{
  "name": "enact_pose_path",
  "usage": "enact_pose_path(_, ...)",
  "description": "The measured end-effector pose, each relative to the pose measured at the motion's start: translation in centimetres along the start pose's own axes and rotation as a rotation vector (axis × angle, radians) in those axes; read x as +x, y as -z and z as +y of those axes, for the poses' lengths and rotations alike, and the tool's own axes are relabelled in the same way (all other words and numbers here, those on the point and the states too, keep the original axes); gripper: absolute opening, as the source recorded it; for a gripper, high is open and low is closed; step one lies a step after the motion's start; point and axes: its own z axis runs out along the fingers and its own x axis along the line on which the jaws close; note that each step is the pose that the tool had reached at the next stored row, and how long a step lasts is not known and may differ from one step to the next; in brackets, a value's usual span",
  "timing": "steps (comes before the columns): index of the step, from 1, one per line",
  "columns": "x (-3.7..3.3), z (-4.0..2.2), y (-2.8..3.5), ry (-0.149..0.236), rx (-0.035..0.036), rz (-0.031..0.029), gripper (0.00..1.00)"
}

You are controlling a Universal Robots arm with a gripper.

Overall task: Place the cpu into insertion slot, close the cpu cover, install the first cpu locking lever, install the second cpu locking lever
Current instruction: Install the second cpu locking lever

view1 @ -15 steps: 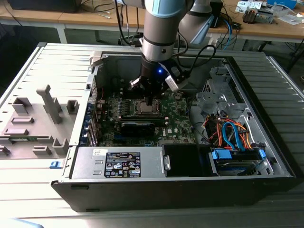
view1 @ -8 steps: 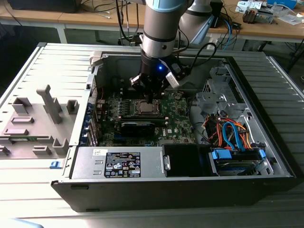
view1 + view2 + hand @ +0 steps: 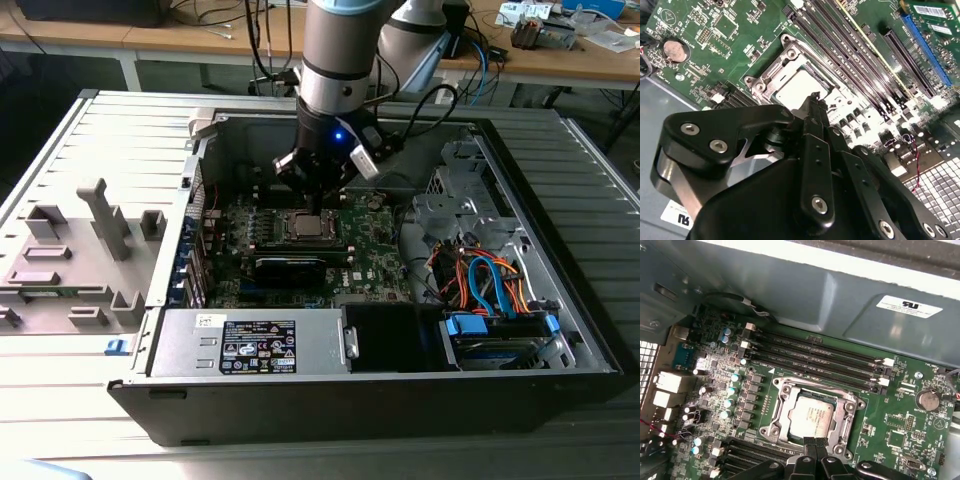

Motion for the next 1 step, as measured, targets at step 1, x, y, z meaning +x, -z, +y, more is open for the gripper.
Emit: enact_pose_path(1,0.00,0.00,0.01,0.000,0.0001,0.0001,0.11)
